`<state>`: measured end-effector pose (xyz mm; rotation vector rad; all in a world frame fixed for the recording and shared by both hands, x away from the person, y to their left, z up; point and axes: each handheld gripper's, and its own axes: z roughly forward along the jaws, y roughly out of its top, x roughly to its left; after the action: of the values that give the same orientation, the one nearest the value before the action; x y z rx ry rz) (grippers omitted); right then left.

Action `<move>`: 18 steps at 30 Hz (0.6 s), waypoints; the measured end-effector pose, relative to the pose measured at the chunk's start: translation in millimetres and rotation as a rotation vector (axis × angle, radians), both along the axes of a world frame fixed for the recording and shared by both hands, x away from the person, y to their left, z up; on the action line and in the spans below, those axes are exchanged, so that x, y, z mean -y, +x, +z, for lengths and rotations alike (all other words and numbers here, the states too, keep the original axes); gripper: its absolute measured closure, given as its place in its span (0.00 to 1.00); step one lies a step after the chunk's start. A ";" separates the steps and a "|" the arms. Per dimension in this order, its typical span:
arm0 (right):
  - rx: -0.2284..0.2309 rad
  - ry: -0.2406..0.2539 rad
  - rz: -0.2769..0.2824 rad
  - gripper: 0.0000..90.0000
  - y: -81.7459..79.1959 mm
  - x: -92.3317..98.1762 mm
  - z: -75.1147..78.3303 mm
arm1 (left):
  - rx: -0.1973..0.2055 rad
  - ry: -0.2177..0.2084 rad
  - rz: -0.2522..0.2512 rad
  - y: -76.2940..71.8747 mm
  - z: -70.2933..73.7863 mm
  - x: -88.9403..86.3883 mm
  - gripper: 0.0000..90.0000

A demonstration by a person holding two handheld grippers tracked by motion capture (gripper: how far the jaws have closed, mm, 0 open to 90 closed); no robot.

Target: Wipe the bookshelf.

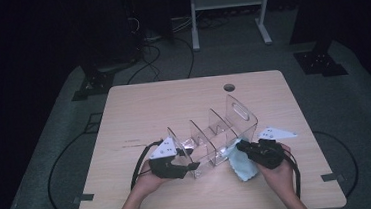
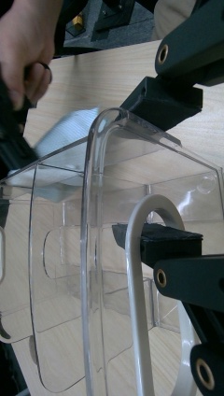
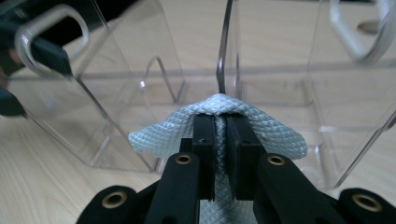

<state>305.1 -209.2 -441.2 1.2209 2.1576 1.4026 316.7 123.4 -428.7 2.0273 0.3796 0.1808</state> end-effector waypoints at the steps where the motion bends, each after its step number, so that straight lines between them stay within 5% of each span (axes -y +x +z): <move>1: -0.015 -0.009 0.000 0.91 1.5 -0.9 -4.3 | 0.002 0.001 0.001 0.0 -0.1 0.1 0.51; 6: -0.092 -0.061 0.004 0.91 11.4 -4.3 -24.7 | 0.003 0.003 -0.001 -0.3 -0.6 0.2 0.51; 12: -0.048 -0.046 -0.003 0.91 7.3 -4.6 -14.6 | 0.004 0.004 -0.002 -0.2 -0.7 0.1 0.51; 18: -0.140 -0.077 0.007 0.91 17.9 -7.0 -36.1 | 0.003 0.005 -0.002 -0.2 -1.0 0.6 0.51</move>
<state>322.9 -202.2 -477.3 1.3206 2.2875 1.2586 316.5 122.8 -429.8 2.0324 0.3749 0.1840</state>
